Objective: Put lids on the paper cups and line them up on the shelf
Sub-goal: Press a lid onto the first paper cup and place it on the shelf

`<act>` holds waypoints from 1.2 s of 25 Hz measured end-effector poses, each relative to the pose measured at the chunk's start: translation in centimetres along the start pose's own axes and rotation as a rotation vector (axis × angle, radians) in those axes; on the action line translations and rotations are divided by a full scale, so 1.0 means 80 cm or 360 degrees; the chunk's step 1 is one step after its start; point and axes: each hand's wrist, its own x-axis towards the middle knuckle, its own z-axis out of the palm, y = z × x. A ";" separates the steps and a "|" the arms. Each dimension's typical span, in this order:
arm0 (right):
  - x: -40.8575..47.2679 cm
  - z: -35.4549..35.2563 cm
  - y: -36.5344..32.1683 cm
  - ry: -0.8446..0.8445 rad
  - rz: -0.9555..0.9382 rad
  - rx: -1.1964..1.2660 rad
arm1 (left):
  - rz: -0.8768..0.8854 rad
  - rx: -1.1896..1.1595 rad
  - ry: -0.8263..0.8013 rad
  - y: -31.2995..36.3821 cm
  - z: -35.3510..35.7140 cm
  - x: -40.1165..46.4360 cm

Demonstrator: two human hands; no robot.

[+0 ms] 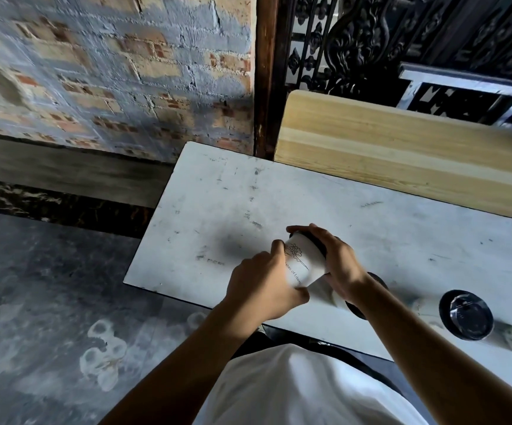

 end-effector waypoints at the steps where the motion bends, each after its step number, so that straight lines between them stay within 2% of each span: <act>1: -0.002 -0.001 -0.002 0.0031 -0.0013 0.0012 | -0.0004 0.0006 -0.0004 0.005 -0.001 0.001; 6: -0.008 -0.004 -0.012 0.0058 -0.0072 0.0070 | 0.0007 -0.0025 -0.0017 0.017 -0.007 0.006; 10: -0.004 -0.006 -0.027 -0.0006 -0.0074 -0.0143 | 0.0015 -0.0191 0.0003 0.014 -0.008 0.009; 12: -0.001 -0.008 -0.031 -0.0053 -0.0057 -0.0115 | -0.0037 -0.0509 -0.0038 0.006 -0.007 0.007; 15: 0.004 -0.004 -0.028 -0.0025 -0.0089 0.0371 | -0.0189 -0.1175 0.0010 -0.005 -0.004 0.010; 17: 0.001 0.001 -0.023 -0.0040 -0.0063 0.0552 | -0.0261 -0.1417 0.0088 -0.002 -0.006 0.007; 19: -0.006 0.006 -0.012 -0.0165 -0.0026 0.0496 | -0.0397 -0.1581 0.0153 0.000 -0.002 0.005; 21: -0.014 0.009 0.001 -0.0274 -0.0004 0.0450 | -0.0554 -0.1660 0.0183 0.003 0.003 0.003; 25: -0.024 0.007 0.020 -0.0319 -0.0014 0.0435 | -0.0689 -0.1765 0.0223 0.008 0.014 -0.001; 30: -0.031 0.002 0.021 -0.0285 -0.0056 0.0412 | -0.0579 -0.1739 0.0149 0.010 0.018 -0.002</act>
